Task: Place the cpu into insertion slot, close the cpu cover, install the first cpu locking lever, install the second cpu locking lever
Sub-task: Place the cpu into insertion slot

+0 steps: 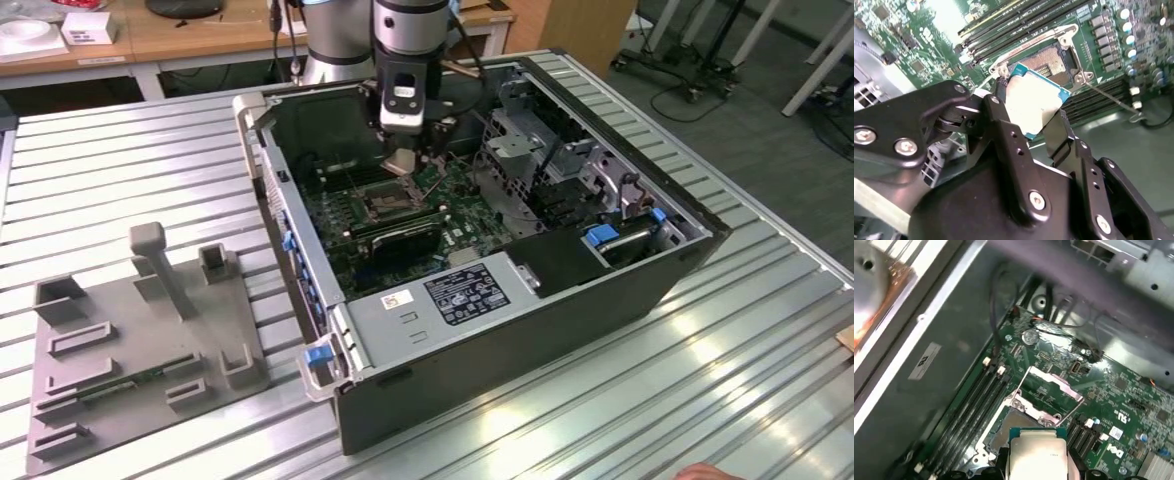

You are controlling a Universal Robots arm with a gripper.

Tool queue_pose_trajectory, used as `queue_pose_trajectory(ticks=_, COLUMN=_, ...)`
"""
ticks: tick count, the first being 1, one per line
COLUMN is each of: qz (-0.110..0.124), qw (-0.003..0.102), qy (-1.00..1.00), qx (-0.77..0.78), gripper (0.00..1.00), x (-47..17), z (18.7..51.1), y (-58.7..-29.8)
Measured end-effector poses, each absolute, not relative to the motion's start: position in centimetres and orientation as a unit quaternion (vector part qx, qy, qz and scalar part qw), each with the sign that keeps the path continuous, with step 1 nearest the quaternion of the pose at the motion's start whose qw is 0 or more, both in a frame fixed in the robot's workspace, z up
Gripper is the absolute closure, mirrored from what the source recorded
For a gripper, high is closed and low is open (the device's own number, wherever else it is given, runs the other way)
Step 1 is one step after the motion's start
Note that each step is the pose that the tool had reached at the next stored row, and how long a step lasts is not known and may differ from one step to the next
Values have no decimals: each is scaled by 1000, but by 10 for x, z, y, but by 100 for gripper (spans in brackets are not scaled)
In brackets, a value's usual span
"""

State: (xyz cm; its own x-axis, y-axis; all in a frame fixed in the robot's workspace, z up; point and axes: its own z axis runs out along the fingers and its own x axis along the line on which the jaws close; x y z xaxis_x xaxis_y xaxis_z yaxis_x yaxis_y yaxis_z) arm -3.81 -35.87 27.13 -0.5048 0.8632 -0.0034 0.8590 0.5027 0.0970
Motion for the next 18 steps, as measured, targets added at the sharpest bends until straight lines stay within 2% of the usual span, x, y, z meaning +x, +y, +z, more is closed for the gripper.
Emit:
queue_pose_trajectory(ticks=11, qz=39, qw=29, qy=815, qx=577, gripper=46, x=-38, z=269, y=-359)
queue_pose_trajectory(ticks=18, qz=38, qw=28, qy=815, qx=578, gripper=46, x=-38, z=269, y=-359)
